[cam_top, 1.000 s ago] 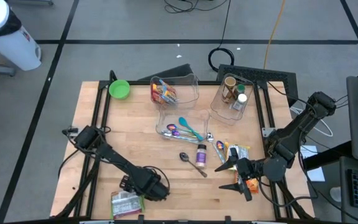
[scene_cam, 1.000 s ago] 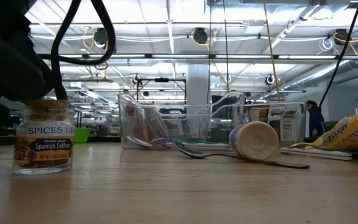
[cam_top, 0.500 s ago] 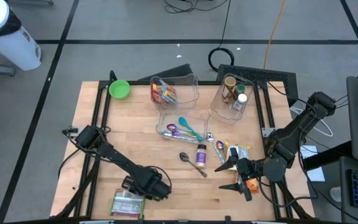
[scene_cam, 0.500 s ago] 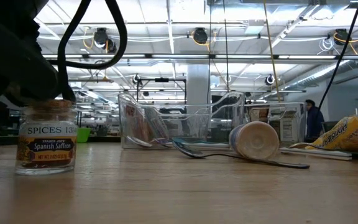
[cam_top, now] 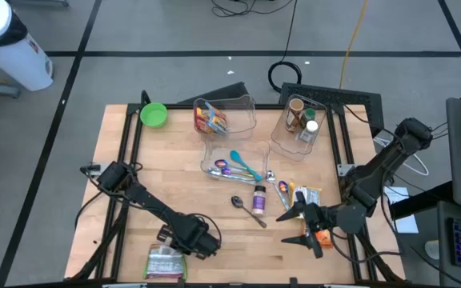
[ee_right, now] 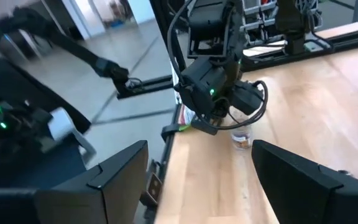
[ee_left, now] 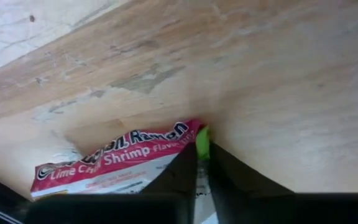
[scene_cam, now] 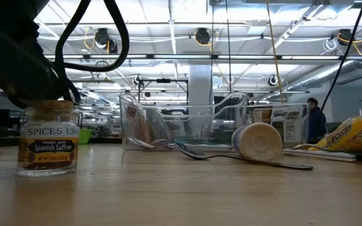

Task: Pick & Place Food Item
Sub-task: Put the green noodle pack into the top left transparent bin

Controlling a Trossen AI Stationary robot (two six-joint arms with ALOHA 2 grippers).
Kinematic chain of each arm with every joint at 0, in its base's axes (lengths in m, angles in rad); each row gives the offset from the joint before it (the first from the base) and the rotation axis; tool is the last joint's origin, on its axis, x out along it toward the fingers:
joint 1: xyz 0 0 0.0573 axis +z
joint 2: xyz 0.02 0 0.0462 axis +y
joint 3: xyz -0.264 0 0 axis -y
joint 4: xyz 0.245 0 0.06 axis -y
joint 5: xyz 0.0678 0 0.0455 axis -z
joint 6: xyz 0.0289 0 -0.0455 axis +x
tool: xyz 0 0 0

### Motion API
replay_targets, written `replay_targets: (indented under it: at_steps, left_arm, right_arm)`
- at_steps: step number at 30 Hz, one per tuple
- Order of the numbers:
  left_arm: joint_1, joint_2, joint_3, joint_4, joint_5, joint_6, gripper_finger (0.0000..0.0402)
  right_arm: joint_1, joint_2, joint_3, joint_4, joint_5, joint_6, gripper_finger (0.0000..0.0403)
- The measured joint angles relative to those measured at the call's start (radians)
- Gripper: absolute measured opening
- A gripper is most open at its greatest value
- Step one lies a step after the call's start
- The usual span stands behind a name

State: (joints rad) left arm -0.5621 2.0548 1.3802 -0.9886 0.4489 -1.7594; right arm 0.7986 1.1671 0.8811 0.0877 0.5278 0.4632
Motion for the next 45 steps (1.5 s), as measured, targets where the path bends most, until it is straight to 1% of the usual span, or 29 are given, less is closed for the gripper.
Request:
replay_targets:
  at_steps: [3,8,11,15,22,28,35,40,45]
  left_arm:
    - [0.000,-0.003,0.002,0.003,0.004,0.021,0.0008]
    - [0.005,-0.025,0.003,0.002,0.020,0.052,0.0006]
    - [0.009,-0.053,0.004,-0.005,0.010,0.066,0.0004]
    - [0.016,-0.110,0.004,-0.007,-0.048,0.075,0.0003]
    - [0.032,-0.260,0.004,-0.019,-0.232,0.063,0.0003]
    - [0.038,-0.393,0.004,-0.068,-0.377,0.061,0.0002]
    - [0.039,-0.512,0.004,-0.085,-0.540,0.111,0.0001]
    - [0.041,-0.573,0.005,-0.088,-0.611,0.136,0.0001]
    - [0.055,-0.622,0.005,-0.074,-0.644,0.180,0.0000]
  right_arm:
    - [0.000,0.000,-0.064,0.104,-0.001,0.043,0.0279]
    - [0.002,0.000,-0.143,0.288,-0.005,0.046,0.0279]
    - [0.002,0.000,-0.149,0.314,-0.006,0.016,0.0279]
    - [0.002,0.000,-0.149,0.348,-0.008,-0.045,0.0279]
    - [0.002,0.000,-0.149,0.416,-0.008,-0.127,0.0279]
    - [0.002,-0.001,-0.107,0.380,-0.008,-0.185,0.0279]
    - [-0.011,-0.001,-0.005,0.222,-0.006,-0.248,0.0279]
    - [-0.035,-0.001,0.008,0.213,-0.005,-0.244,0.0279]
    - [-0.052,-0.001,0.008,0.184,-0.007,-0.242,0.0279]
